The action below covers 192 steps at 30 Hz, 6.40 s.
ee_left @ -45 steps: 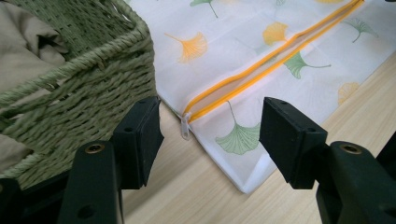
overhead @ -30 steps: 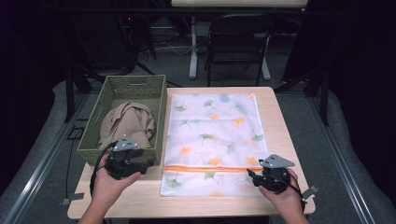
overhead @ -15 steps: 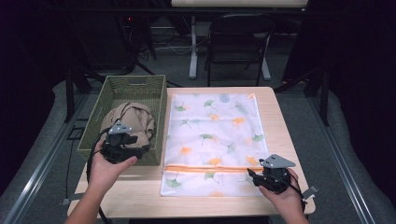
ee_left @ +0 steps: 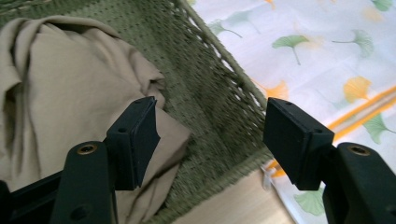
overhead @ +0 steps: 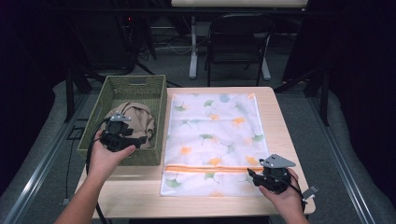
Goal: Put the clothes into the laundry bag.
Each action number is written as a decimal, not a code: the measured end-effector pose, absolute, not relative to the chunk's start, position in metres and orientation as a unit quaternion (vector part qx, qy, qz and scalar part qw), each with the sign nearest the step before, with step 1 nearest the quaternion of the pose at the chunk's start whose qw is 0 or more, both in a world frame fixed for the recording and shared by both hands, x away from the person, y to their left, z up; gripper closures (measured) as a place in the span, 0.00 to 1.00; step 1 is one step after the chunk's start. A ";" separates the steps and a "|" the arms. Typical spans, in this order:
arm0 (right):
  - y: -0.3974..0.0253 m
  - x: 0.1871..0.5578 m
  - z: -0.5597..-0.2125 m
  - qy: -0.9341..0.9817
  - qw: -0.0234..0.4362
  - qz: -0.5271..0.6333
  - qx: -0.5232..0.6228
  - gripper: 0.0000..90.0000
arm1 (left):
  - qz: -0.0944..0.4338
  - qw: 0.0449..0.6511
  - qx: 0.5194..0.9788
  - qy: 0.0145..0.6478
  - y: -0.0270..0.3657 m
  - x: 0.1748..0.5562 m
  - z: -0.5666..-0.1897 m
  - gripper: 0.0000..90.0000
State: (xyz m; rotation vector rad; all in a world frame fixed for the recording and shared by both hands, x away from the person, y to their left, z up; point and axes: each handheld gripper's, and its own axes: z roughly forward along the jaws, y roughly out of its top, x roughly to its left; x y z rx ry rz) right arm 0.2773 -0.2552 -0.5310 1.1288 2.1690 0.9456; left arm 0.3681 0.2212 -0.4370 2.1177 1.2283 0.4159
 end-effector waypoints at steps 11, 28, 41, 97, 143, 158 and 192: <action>-0.256 0.278 -0.531 0.801 0.255 0.347 0.416 0.46 | 0.164 0.317 0.799 0.484 0.226 0.390 -0.427 0.39; -0.256 0.278 -0.533 0.798 0.255 0.350 0.420 0.46 | 0.165 0.295 0.777 0.531 0.239 0.421 -0.426 0.34; -0.257 0.279 -0.533 0.801 0.251 0.347 0.419 0.46 | 0.153 0.272 0.760 0.570 0.261 0.447 -0.438 0.34; -0.256 0.281 -0.536 0.803 0.247 0.348 0.417 0.46 | 0.124 0.183 0.753 0.620 0.276 0.496 -0.490 0.29; -0.253 0.281 -0.537 0.805 0.247 0.348 0.412 0.46 | 0.107 0.143 0.764 0.620 0.266 0.512 -0.518 0.23; -0.254 0.282 -0.536 0.806 0.248 0.346 0.412 0.46 | 0.112 0.140 0.767 0.616 0.265 0.512 -0.522 0.25; -0.254 0.282 -0.536 0.807 0.247 0.346 0.411 0.46 | 0.093 0.155 0.755 0.630 0.267 0.513 -0.528 0.33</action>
